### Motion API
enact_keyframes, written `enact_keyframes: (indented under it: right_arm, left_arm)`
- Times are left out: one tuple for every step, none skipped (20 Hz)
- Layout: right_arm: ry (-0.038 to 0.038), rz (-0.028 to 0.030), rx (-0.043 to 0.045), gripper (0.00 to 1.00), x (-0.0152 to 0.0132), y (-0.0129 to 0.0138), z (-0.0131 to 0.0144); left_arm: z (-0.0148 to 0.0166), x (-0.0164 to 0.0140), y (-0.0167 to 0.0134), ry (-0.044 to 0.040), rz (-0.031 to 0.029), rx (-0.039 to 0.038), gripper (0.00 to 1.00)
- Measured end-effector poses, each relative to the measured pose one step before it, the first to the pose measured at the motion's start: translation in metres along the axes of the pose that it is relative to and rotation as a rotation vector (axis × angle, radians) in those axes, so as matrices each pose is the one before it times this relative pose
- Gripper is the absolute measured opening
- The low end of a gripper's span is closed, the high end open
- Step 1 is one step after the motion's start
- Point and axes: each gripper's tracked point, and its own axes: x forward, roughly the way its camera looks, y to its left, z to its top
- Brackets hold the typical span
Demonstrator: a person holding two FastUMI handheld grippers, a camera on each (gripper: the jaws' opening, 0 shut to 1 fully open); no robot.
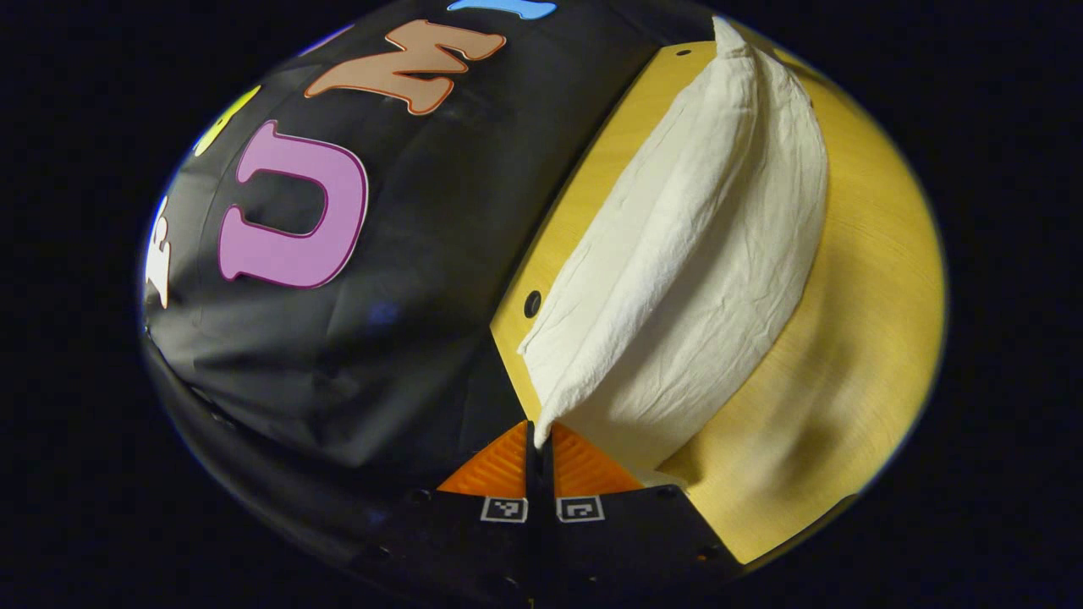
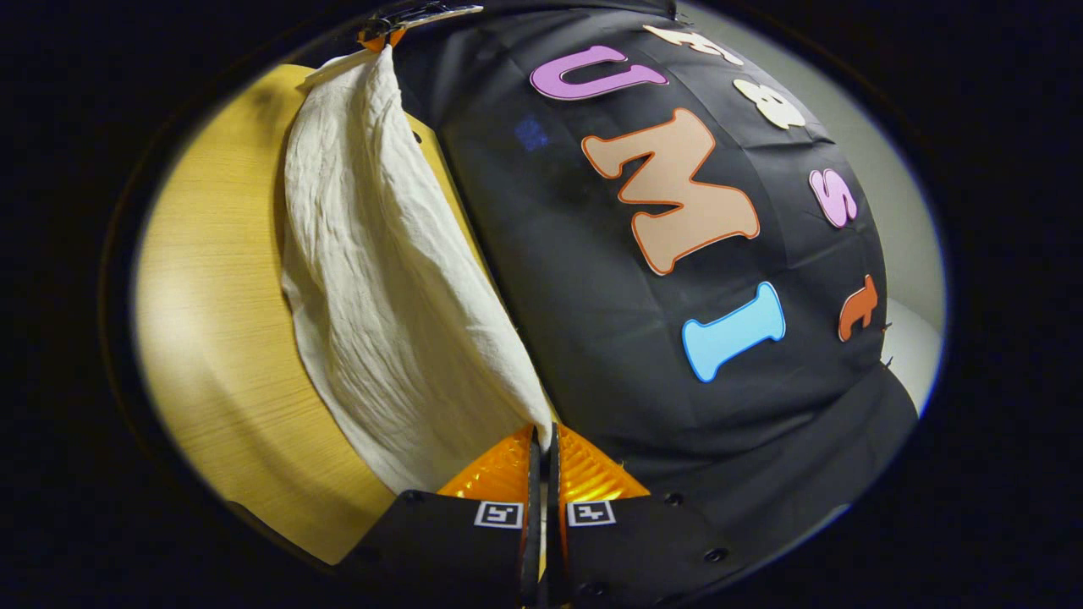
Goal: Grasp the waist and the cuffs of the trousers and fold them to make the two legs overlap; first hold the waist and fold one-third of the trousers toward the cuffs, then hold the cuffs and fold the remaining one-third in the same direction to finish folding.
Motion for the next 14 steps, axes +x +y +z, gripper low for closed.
enact_keyframes:
  right_arm:
    - [0.00734, -0.00564, -0.00229, 0.05, 0.00696, -0.00113, 0.00185]
    - [0.00832, -0.00434, 0.0004, 0.05, 0.00738, -0.00151, -0.00104]
    - [0.00679, -0.00414, 0.00163, 0.05, 0.00786, -0.00133, 0.00022]
    - [0.0106, -0.00166, 0.00244, 0.05, 0.00753, 0.0011, -0.00162]
    - [0.01313, 0.00299, 0.00189, 0.02, 0.00749, 0.0032, -0.00273]
    - [0.01162, 0.00246, -0.00293, 0.05, 0.00935, 0.00278, -0.00241]
    - [0.00719, 0.00199, -0.00337, 0.05, 0.00849, 0.0016, -0.00135]
    - [0.0067, -0.00003, -0.00175, 0.05, 0.00596, 0.00198, -0.00124]
    - [0.01041, -0.00228, 0.00234, 0.05, 0.00667, 0.00047, -0.00279]
    - [0.00842, -0.00294, 0.00587, 0.02, 0.00627, -0.00055, -0.00152]
    - [0.00904, -0.00262, 0.0083, 0.05, 0.01128, -0.00176, 0.00036]
    - [0.01212, 0.00213, 0.00834, 0.05, 0.00893, -0.00046, -0.00077]
    - [0.01508, 0.0067, 0.00869, 0.05, 0.01014, 0.00241, -0.00234]
    - [0.01246, 0.00867, 0.00802, 0.05, 0.00829, 0.0021, -0.00154]
  left_arm:
    - [0.00653, 0.00997, 0.00829, -0.01166, 0.00683, 0.00028, 0.0]
    - [0.00689, 0.01004, 0.00741, -0.01204, 0.0071, 0.0024, 0.0]
    - [0.00762, 0.011, 0.00644, -0.01313, 0.00602, 0.00571, 0.0]
    - [0.00556, 0.01033, 0.00514, -0.00807, 0.00516, 0.00638, 0.0]
    - [0.007, 0.0101, 0.00442, -0.00843, 0.00413, 0.00394, 0.0]
    - [0.00581, 0.01001, 0.00378, -0.01165, 0.00116, -0.00287, 0.0]
    - [0.00705, 0.01014, 0.00266, -0.01194, 0.00143, -0.01205, 0.0]
    - [0.00599, 0.0099, 0.00284, -0.01235, 0.00183, -0.01228, 0.0]
    - [0.00543, 0.01058, 0.00211, -0.00751, 0.00392, -0.0101, 0.0]
    - [0.00641, 0.01216, 0.00152, -0.00578, -0.00142, -0.00545, 0.0]
    - [0.00472, 0.00981, 0.00019, -0.0089, -0.00053, 0.001, 0.0]
    - [0.00404, 0.00904, -0.00121, -0.0087, -0.00173, 0.00431, 0.0]
    - [0.00259, 0.00961, -0.00284, -0.00219, -0.00811, 0.00415, 0.0]
    - [0.00048, 0.00877, -0.00505, 0.00417, -0.01735, 0.00225, 0.0]
